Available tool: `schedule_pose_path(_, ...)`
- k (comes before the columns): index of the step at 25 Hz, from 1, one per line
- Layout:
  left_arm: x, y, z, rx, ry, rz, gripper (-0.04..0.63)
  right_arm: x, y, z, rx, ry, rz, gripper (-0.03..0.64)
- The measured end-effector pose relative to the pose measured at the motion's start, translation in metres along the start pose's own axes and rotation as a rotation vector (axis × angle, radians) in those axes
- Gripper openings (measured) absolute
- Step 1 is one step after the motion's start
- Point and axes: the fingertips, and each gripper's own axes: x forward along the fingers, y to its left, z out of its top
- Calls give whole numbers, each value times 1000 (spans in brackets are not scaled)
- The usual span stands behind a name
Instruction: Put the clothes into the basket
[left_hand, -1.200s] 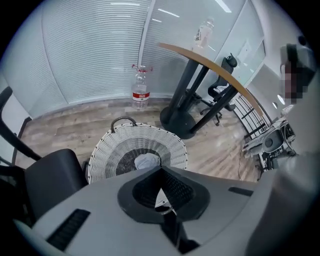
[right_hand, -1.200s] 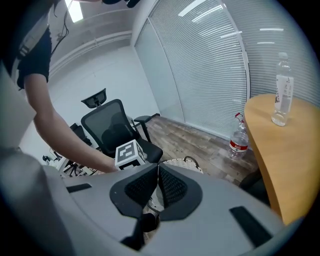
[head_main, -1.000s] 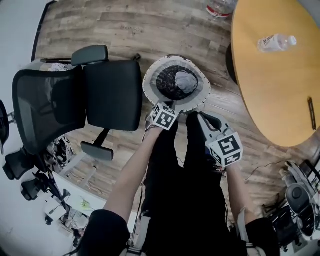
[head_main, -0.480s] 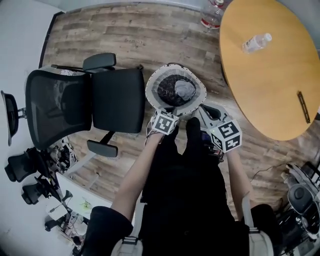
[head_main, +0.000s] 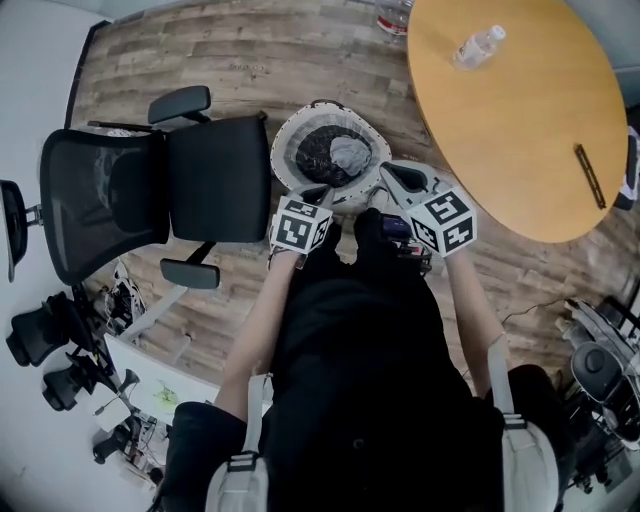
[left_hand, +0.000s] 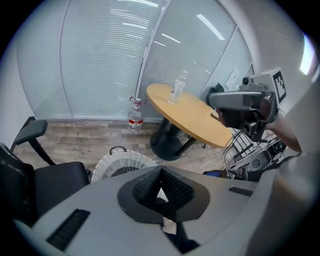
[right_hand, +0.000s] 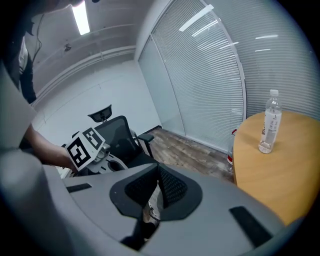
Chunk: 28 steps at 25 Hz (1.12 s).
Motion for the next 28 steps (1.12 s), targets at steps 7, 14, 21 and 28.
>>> schedule_pose_path(7, -36, -25, 37, -13, -138, -16, 12, -28, -4, 12, -3, -50, 26, 17)
schedule_pose_path(14, -63, -53, 79, 8, -274, -54, 12, -61, -2, 31, -34, -133, 90, 17)
schedule_pose_path(21, -73, -86, 98, 91, -359, -88, 12, -93, 8, 35, -83, -178, 151, 16)
schedule_pose_path(28, -63, -103, 103, 110, -355, -106, 12, -109, -2, 30, -89, -194, 150, 15)
